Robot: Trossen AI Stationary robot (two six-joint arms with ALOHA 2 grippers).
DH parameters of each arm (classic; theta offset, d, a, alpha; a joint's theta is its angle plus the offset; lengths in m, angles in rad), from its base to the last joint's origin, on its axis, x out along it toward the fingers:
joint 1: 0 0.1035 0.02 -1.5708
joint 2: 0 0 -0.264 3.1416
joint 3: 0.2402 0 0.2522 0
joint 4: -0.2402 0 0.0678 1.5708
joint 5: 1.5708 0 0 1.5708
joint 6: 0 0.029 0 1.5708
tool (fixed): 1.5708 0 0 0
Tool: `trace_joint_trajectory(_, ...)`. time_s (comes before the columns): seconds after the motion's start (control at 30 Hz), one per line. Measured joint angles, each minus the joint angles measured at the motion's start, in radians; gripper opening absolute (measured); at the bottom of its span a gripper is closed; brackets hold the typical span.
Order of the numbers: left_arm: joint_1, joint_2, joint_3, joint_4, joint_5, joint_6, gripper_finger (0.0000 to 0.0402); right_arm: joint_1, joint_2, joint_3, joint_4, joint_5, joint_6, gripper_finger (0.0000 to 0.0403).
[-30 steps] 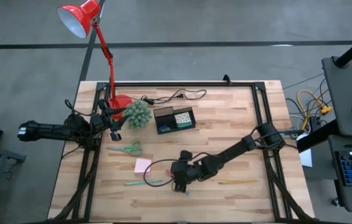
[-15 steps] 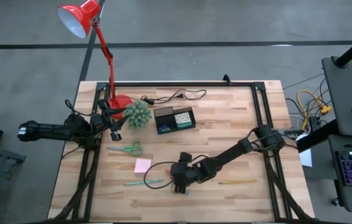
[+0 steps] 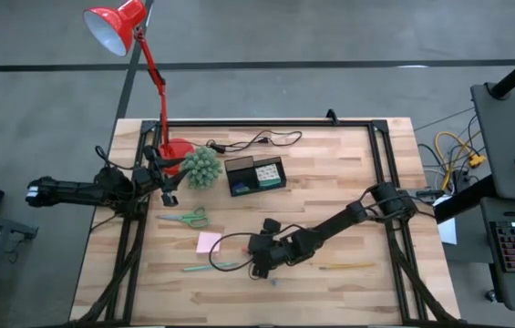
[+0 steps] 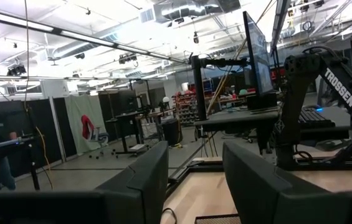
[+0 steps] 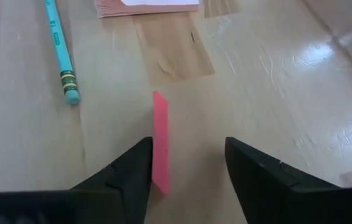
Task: Pick and place office supplies into organizer
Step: Put the pink eraser into the desk organizer
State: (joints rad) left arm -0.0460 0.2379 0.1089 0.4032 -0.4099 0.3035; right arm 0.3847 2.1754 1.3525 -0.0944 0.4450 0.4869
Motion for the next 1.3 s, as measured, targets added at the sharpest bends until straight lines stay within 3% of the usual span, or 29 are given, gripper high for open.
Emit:
trace_joint_trajectory(0.87,0.000,0.000,0.000,0.000,0.000,0.000,0.0139,0.000,-0.002,0.000,-0.006,-0.033,-0.040,0.0027)
trace_joint_trajectory(1.3,0.000,0.000,0.000,0.000,0.000,0.000,0.0139,-0.009,-0.005,0.007,-0.007,-0.029,-0.066,0.0022)
